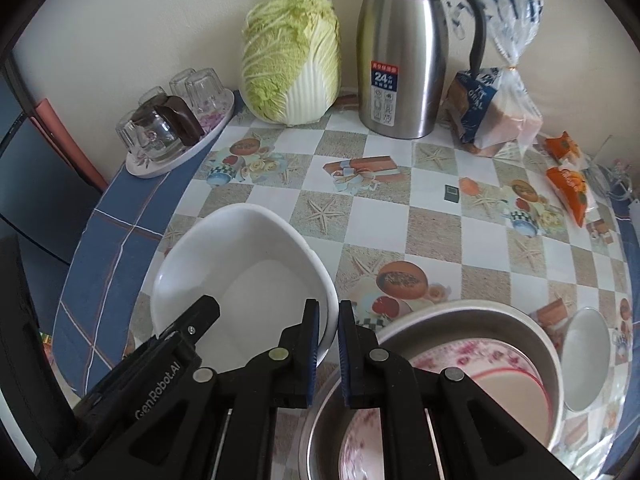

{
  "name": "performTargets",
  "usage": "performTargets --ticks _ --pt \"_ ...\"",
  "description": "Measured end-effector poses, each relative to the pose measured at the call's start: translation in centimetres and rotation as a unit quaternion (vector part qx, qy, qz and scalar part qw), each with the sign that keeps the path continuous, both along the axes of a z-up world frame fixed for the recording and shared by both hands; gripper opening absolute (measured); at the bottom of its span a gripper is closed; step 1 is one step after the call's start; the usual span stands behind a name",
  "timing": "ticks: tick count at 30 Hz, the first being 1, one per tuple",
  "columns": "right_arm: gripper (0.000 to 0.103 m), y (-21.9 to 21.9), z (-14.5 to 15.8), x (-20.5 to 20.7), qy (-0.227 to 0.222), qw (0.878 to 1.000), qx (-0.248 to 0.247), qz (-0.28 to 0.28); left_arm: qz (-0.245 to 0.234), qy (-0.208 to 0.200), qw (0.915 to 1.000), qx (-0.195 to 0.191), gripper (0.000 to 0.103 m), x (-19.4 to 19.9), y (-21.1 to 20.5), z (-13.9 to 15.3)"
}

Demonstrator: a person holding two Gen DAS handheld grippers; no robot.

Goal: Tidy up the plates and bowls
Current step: 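Lift the MAX bowl with both tools and carry it over the steel tray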

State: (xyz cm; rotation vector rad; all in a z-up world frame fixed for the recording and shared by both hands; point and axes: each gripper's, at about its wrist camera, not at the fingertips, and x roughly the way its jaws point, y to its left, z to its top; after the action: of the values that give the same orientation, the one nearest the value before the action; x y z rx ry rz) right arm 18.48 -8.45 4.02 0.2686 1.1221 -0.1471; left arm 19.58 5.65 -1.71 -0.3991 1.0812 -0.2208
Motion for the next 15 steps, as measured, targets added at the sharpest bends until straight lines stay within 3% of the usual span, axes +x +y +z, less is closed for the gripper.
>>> performTargets --ticks 15 --pt "0.011 -1.3 3.3 -6.3 -0.057 0.998 0.030 -0.021 -0.038 -0.053 0.9974 0.031 0.017 -4.7 -1.5 3.9"
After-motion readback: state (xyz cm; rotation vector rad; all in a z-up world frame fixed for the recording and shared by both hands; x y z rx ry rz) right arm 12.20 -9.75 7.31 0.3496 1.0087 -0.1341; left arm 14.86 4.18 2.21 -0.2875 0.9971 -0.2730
